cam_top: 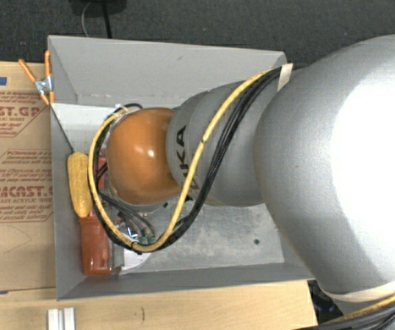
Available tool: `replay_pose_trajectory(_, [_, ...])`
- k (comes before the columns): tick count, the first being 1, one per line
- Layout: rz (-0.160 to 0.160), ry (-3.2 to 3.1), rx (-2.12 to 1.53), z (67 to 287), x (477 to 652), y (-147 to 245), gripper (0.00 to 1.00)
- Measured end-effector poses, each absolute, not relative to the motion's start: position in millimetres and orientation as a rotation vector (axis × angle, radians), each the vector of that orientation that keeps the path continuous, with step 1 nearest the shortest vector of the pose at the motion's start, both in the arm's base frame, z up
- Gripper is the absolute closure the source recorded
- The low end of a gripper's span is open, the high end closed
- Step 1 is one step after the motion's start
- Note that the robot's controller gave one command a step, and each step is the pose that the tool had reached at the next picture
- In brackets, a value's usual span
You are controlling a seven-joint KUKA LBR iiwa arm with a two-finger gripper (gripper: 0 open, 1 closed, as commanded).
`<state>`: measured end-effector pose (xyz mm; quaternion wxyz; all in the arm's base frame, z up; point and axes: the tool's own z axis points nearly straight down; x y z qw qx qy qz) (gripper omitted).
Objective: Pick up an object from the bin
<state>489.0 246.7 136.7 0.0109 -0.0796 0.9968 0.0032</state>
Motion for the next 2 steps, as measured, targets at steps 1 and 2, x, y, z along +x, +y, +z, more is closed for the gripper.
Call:
replay_pose_trajectory(1, [0.015, 3.055, -0.404, 78.0, 497.4, 213.8, 1.00])
replay_pose_trajectory(2, [0.015, 3.055, -0.404, 78.0, 497.4, 213.8, 1.00])
